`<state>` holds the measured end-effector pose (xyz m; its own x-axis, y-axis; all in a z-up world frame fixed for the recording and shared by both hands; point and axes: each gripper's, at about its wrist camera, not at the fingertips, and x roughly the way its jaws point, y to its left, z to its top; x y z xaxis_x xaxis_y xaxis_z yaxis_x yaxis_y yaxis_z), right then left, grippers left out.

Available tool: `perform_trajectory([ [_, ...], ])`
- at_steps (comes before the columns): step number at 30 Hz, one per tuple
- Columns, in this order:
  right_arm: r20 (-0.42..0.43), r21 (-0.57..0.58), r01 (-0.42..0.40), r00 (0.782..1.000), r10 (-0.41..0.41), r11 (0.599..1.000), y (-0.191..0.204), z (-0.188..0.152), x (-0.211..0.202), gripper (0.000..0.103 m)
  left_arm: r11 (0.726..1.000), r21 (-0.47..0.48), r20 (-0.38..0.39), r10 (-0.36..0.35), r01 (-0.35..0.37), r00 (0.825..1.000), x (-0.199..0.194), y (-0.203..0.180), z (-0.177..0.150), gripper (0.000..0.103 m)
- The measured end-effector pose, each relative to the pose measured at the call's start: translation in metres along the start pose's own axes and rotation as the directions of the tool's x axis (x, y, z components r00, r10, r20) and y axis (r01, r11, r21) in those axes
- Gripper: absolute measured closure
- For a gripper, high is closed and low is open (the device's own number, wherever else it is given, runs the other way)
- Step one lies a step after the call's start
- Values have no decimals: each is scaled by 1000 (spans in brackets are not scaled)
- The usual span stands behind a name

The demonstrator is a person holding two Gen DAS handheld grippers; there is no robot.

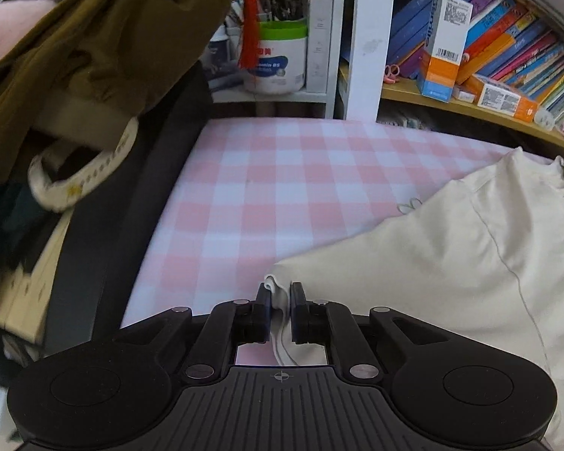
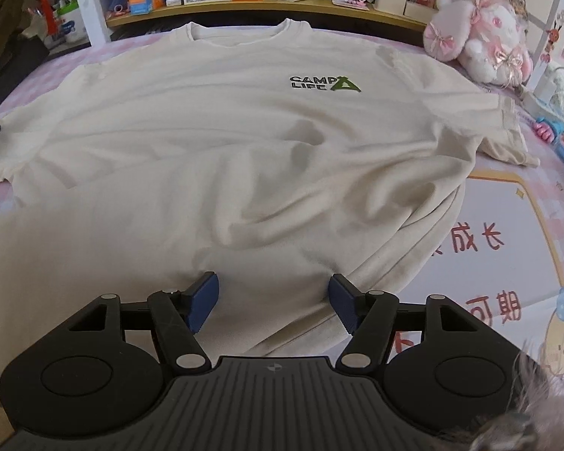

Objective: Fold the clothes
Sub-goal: 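Hold the hem with the left gripper and tug it to smooth the body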

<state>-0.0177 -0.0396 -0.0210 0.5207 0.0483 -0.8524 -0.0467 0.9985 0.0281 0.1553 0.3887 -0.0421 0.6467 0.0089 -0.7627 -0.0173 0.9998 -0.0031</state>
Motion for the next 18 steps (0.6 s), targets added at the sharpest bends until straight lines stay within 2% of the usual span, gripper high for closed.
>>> perform_trajectory([
  [5, -16, -8, -2, 1000, 1, 1000, 0, 4, 1, 41, 998, -7, -8, 58, -58, 998, 22, 7, 24, 93],
  [12, -39, -20, -32, 999, 31, 999, 3, 2, 0, 41, 985, 126, -21, 118, -115, 993, 43, -3, 46, 93],
  [18, -33, -23, -38, 999, 38, 999, -2, 5, 3, 41, 978, 96, -37, 192, -188, 981, 60, -3, 65, 93],
])
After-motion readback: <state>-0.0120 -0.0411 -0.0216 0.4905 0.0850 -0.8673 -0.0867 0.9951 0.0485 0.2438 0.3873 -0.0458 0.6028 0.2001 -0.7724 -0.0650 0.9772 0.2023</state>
